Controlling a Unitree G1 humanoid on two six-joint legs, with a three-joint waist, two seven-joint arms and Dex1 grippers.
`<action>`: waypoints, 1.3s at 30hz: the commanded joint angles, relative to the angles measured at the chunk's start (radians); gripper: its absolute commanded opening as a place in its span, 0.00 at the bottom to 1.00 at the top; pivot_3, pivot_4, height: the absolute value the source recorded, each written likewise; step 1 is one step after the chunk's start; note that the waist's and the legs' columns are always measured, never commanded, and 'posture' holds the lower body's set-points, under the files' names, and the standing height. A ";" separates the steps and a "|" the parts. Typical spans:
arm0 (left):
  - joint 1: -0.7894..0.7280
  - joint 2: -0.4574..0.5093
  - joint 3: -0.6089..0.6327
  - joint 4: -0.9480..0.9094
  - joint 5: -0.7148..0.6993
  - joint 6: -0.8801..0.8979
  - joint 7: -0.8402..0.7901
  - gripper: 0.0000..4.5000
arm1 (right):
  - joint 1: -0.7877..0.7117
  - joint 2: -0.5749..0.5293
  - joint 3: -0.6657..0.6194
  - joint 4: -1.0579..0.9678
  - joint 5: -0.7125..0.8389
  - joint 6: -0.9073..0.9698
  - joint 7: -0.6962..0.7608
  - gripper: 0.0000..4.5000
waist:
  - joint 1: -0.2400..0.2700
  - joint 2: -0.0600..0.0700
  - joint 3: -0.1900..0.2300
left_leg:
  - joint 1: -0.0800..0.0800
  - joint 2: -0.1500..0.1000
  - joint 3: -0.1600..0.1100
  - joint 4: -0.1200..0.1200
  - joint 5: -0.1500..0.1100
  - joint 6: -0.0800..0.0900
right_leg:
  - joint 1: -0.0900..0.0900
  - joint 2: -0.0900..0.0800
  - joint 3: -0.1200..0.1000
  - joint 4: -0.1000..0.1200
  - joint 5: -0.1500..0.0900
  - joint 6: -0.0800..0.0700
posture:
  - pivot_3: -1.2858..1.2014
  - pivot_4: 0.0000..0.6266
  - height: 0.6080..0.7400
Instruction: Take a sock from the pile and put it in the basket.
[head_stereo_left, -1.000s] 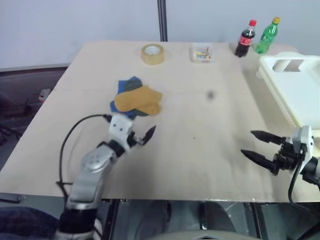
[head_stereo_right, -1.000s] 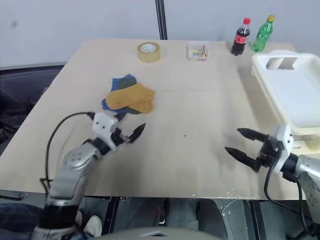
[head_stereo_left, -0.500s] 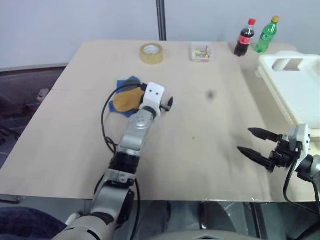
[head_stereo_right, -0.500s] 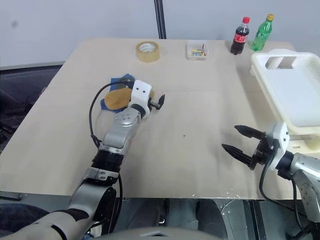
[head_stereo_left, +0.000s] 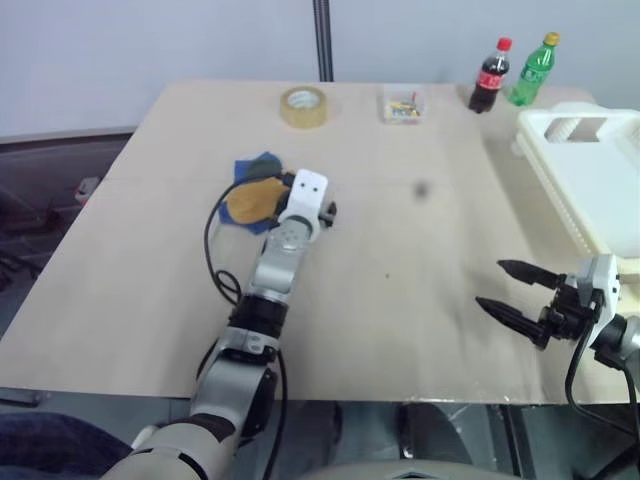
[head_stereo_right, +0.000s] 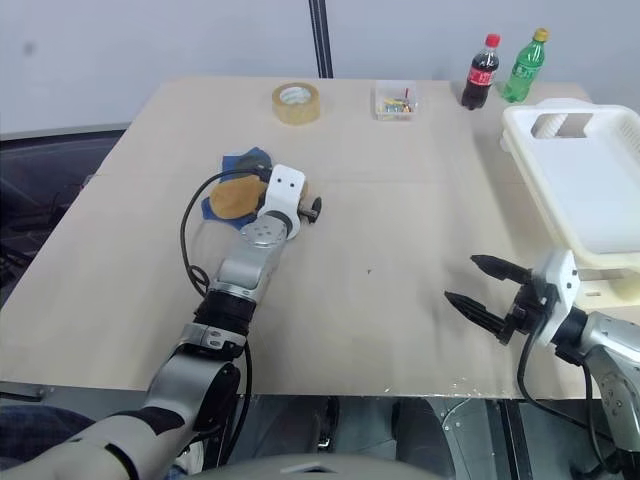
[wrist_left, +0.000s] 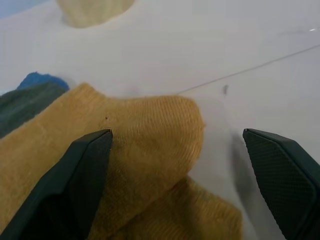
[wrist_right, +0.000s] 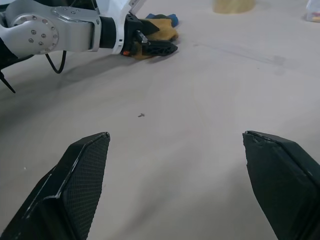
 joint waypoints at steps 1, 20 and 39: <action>-0.016 0.001 0.008 -0.043 0.016 0.005 0.018 0.83 | 0.004 0.005 -0.021 -0.009 0.002 -0.023 -0.001 1.00 | 0.000 0.000 0.000 | 0.000 0.000 0.000 0.000 0.000 0.000 | 0.000 0.000 0.000 0.000 0.000 0.000 | 0.52 0.24 0.99; -0.027 0.021 0.033 -0.050 0.009 -0.038 0.016 0.01 | 0.007 0.028 0.002 0.012 -0.028 -0.044 0.007 1.00 | 0.000 0.000 0.000 | 0.000 0.000 0.000 0.007 -0.001 0.001 | 0.000 0.000 0.000 0.007 0.000 0.000 | 0.52 0.24 0.99; 0.145 -0.016 -0.013 -0.400 -0.053 0.140 -0.103 0.01 | 0.008 0.019 -0.009 0.016 -0.031 -0.054 0.004 1.00 | -0.001 0.000 0.000 | -0.001 0.000 0.000 0.009 -0.001 0.002 | -0.001 0.000 0.001 0.009 0.000 0.000 | 0.52 0.24 0.99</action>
